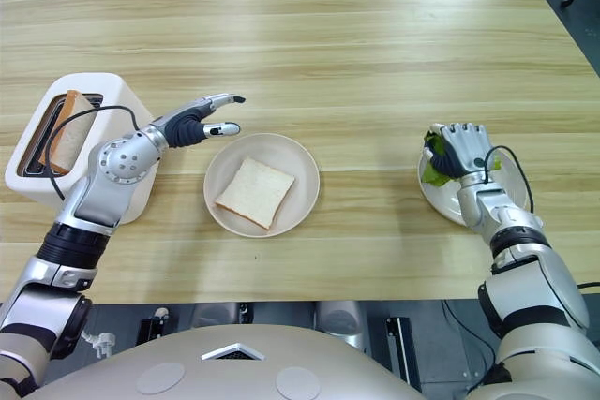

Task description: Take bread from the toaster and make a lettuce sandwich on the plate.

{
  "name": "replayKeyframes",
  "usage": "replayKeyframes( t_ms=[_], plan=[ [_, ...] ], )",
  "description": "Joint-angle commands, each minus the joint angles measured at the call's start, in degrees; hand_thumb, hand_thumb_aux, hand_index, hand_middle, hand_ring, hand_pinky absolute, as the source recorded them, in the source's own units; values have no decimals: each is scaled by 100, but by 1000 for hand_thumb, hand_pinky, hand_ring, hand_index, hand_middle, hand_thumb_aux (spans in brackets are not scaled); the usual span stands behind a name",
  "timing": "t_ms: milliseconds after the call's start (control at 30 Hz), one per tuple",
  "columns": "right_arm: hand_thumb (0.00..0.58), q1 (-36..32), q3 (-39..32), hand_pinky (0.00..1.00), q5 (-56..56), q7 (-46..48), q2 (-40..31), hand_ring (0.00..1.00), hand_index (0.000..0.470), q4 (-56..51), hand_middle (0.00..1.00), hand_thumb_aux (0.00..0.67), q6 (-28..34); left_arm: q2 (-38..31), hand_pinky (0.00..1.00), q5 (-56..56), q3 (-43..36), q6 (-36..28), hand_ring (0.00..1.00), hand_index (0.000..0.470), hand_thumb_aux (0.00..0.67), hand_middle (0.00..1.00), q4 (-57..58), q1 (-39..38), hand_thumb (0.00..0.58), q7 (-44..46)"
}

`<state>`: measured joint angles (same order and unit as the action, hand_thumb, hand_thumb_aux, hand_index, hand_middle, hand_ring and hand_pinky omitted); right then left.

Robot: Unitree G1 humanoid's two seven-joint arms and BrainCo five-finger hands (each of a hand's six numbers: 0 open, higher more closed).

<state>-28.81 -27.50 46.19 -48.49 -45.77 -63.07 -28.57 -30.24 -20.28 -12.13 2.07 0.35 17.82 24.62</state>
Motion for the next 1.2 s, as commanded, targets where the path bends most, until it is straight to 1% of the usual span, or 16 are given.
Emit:
replayKeyframes(
  t_ms=[33,167,300,400,533,600,733,933,1000,1067,1133,1200],
  plan=[
    [580,83,292,1000,-5,-206,-281,1000,460,1033,1000,670,-63,120,0,278,328,-146,0,0,0,0,-339,-261,0,-113],
    [580,325,662,1000,-83,100,-457,1000,460,2361,1000,670,-10,235,0,391,480,-209,0,0,0,0,-467,-457,0,-205],
    [580,463,793,1000,-188,788,-213,1000,460,3591,1000,670,-82,306,0,494,705,-233,0,0,0,0,-609,-609,0,-377],
    [580,400,738,1000,-172,1202,116,1000,460,4093,1000,670,-135,370,0,510,823,-208,0,0,0,0,-683,-715,0,-560],
    [580,192,613,1000,-246,1814,659,1000,460,4338,1000,670,-365,351,0,290,1187,-172,0,0,0,0,-1107,-926,0,-1030],
    [580,126,501,1000,-384,2221,938,1000,460,4344,1000,670,-503,310,0,166,1544,-233,0,0,0,0,-1581,-1076,0,-1298],
    [580,-45,64,1000,-436,3065,1490,1000,460,4107,1000,670,-807,124,0,-628,2551,-441,0,0,0,0,-2691,-1665,0,-1867],
    [580,-493,-433,1000,-222,3680,2069,1000,460,3176,1000,670,-1094,86,0,-1308,3957,-715,0,0,0,0,-3720,-2355,0,-2234],
    [580,-651,-595,1000,-127,3806,2217,1000,460,2804,1000,670,-1173,101,0,-1473,4271,-738,0,0,0,0,-3850,-2434,0,-2369],
    [580,-778,-741,1000,-71,3912,2375,1000,460,2452,1000,670,-1272,123,0,-1706,4483,-818,0,0,0,0,-3731,-2530,0,-2496],
    [580,-880,-853,1000,10,3933,2503,1000,460,2203,1000,670,-1334,118,0,-2006,4540,-924,0,0,0,0,-3390,-2719,0,-2567],
    [580,-1001,-942,1000,91,3897,2641,1000,460,1955,1000,670,-1384,138,0,-2193,4432,-994,0,0,0,0,-2962,-2944,0,-2597]
  ],
)
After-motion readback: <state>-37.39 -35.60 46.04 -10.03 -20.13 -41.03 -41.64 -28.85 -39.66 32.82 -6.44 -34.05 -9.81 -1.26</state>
